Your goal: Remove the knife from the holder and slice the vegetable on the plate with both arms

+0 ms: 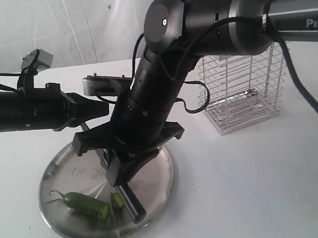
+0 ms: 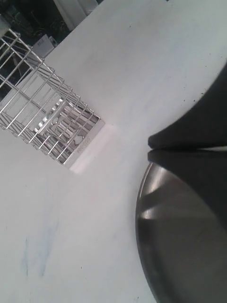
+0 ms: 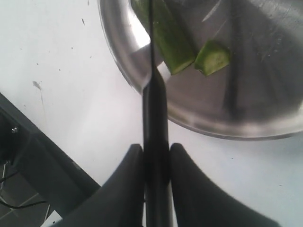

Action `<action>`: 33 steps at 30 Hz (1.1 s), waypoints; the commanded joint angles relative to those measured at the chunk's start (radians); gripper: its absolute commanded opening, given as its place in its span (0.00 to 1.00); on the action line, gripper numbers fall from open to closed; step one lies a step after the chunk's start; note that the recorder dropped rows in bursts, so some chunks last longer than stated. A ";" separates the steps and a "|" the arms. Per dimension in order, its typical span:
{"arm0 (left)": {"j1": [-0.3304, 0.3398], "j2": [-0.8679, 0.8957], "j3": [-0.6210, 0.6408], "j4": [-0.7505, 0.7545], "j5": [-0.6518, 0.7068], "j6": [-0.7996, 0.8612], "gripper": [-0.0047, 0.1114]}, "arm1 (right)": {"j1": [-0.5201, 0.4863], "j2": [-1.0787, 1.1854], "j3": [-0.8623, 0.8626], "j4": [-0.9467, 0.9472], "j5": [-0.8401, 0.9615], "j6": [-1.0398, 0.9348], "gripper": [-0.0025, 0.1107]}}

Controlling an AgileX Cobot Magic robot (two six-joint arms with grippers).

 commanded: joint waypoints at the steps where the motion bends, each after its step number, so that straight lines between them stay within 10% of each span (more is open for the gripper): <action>1: -0.006 0.002 0.005 -0.042 0.053 -0.004 0.04 | 0.001 -0.009 0.004 -0.007 -0.044 0.001 0.02; 15: 0.113 -0.110 -0.157 -0.069 0.287 -0.087 0.04 | -0.033 -0.007 0.029 -0.195 -0.090 0.118 0.02; 24: 0.095 -0.177 -0.151 0.729 0.434 -0.025 0.04 | -0.126 -0.007 0.029 -0.151 -0.039 0.047 0.02; 33: 0.074 -0.162 -0.151 0.799 0.480 0.278 0.20 | -0.182 -0.007 0.029 -0.136 0.029 -0.144 0.02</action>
